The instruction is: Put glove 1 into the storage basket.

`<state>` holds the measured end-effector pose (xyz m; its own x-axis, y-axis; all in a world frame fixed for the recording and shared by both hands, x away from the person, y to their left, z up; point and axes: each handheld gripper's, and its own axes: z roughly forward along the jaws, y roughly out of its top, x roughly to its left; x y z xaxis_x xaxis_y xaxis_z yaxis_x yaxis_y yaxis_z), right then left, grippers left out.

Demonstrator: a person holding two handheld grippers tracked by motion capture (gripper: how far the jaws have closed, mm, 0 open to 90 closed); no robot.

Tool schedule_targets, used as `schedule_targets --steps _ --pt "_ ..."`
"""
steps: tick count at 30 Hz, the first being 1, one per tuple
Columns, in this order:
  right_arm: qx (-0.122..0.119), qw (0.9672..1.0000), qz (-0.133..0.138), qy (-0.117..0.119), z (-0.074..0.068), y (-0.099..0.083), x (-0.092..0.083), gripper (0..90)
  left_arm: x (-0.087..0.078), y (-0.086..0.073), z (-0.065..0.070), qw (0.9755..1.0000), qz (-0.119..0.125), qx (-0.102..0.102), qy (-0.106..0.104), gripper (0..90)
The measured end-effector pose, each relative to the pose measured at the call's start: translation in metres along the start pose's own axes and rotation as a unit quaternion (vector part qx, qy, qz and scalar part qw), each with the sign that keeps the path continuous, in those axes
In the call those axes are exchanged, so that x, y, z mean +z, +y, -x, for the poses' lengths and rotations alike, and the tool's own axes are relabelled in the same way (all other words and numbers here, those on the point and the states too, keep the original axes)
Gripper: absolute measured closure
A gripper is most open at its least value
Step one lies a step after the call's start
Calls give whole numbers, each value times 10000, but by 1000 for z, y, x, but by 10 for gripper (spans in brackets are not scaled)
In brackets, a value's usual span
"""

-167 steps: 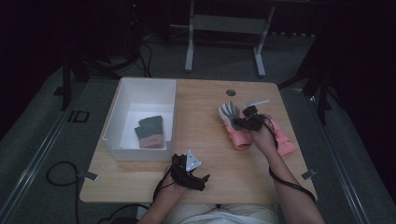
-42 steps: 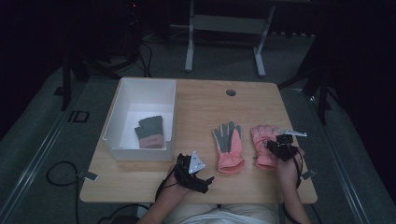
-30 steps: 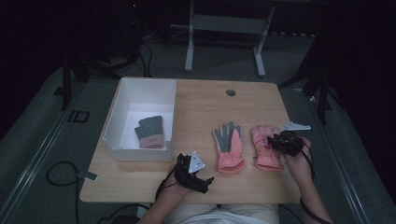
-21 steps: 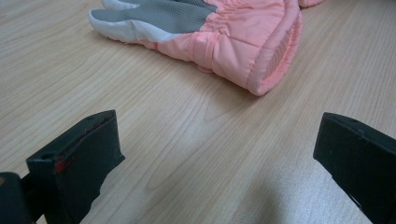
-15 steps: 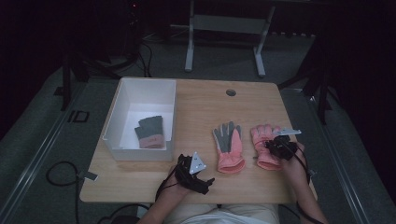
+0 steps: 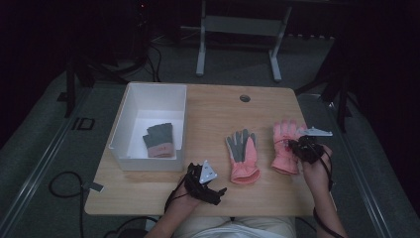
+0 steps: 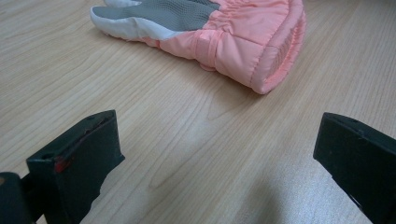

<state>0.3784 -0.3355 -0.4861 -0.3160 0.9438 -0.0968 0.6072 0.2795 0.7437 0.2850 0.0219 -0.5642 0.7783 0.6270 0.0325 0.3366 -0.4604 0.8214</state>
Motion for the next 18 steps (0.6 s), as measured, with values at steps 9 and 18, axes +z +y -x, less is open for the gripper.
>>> schedule_targets --steps 9,18 --pt "-80 9990 432 63 -34 39 -29 864 0 1 0 10000 16 -19 11 4" --pt "-349 9977 495 306 -81 57 -31 864 0 0 0 10000 19 36 16 4"
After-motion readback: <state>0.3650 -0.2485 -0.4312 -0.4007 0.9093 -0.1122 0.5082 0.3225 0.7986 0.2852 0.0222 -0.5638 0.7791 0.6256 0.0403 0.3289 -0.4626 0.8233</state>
